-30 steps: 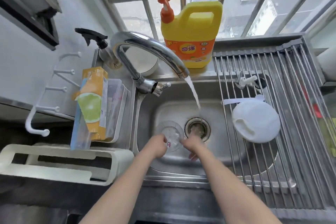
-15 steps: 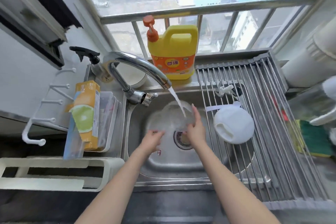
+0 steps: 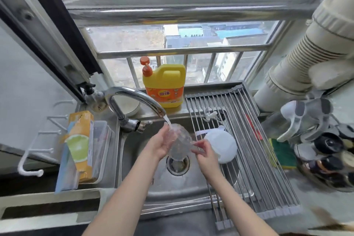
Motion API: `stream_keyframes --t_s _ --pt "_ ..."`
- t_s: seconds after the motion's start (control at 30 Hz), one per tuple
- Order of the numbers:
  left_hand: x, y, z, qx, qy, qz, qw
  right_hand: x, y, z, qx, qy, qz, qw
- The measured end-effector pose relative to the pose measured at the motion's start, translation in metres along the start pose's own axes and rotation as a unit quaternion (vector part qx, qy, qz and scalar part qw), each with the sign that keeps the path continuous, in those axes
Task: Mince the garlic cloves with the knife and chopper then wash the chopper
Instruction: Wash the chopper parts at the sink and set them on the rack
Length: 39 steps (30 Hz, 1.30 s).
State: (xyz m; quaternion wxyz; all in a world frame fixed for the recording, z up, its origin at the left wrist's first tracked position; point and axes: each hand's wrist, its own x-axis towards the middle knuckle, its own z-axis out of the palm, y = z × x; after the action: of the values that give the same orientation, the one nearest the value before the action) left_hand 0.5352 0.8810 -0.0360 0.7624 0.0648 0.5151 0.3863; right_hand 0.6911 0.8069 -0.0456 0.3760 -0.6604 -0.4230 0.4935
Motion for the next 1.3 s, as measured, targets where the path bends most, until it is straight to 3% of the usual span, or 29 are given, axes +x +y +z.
stream_keyframes --t_s 0.07,0.13,0.23,0.3,0.63,0.73,0.8,0.83,0.93,1.0,1.1,1.13,1.2,1.3 --pt "0.002 0.002 -0.001 0.02 0.011 0.01 1.0 -0.005 0.008 -0.023 -0.149 0.113 -0.075 0.979" --pt "0.004 0.0 0.003 0.025 0.026 0.017 0.999 -0.004 0.021 -0.045 -0.271 0.187 -0.066 0.942" --pt "0.006 -0.004 0.013 0.01 0.05 0.006 0.999 0.01 0.042 -0.058 -0.325 0.091 0.077 0.938" --pt "0.008 -0.006 0.017 0.03 0.064 0.004 0.998 0.021 0.049 -0.053 -0.349 0.029 0.081 0.933" --pt "0.017 0.002 -0.005 0.079 0.072 -0.017 0.994 0.067 0.015 -0.035 -0.381 0.039 0.104 0.918" --pt "0.02 0.004 -0.009 0.056 0.054 -0.013 0.997 0.052 -0.005 -0.022 -0.244 0.096 0.016 0.965" --pt "0.022 0.005 -0.008 0.021 0.0 -0.016 1.0 0.036 -0.021 -0.001 -0.048 0.031 -0.014 0.998" --pt "0.021 0.005 -0.007 0.012 -0.009 -0.014 1.0 0.03 -0.029 0.01 0.048 -0.023 0.021 0.998" --pt "0.018 0.007 -0.007 -0.014 -0.013 -0.019 1.0 0.033 -0.034 0.017 0.245 -0.098 0.181 0.948" --pt "0.017 0.007 -0.009 0.009 0.019 -0.009 1.0 0.036 -0.037 0.013 0.301 -0.119 0.2 0.925" --pt "0.023 0.004 -0.019 0.083 0.132 0.003 0.988 0.04 -0.037 0.015 0.357 -0.094 0.23 0.9" --pt "0.029 0.003 -0.025 0.08 0.139 -0.011 0.987 0.04 -0.039 0.019 0.375 -0.072 0.249 0.89" --pt "0.01 0.005 -0.017 0.058 0.077 -0.016 0.995 0.048 -0.031 0.026 0.381 -0.012 0.302 0.874" --pt "0.003 0.006 -0.022 0.042 -0.026 0.008 0.999 0.052 -0.025 0.032 0.388 -0.038 0.36 0.848"
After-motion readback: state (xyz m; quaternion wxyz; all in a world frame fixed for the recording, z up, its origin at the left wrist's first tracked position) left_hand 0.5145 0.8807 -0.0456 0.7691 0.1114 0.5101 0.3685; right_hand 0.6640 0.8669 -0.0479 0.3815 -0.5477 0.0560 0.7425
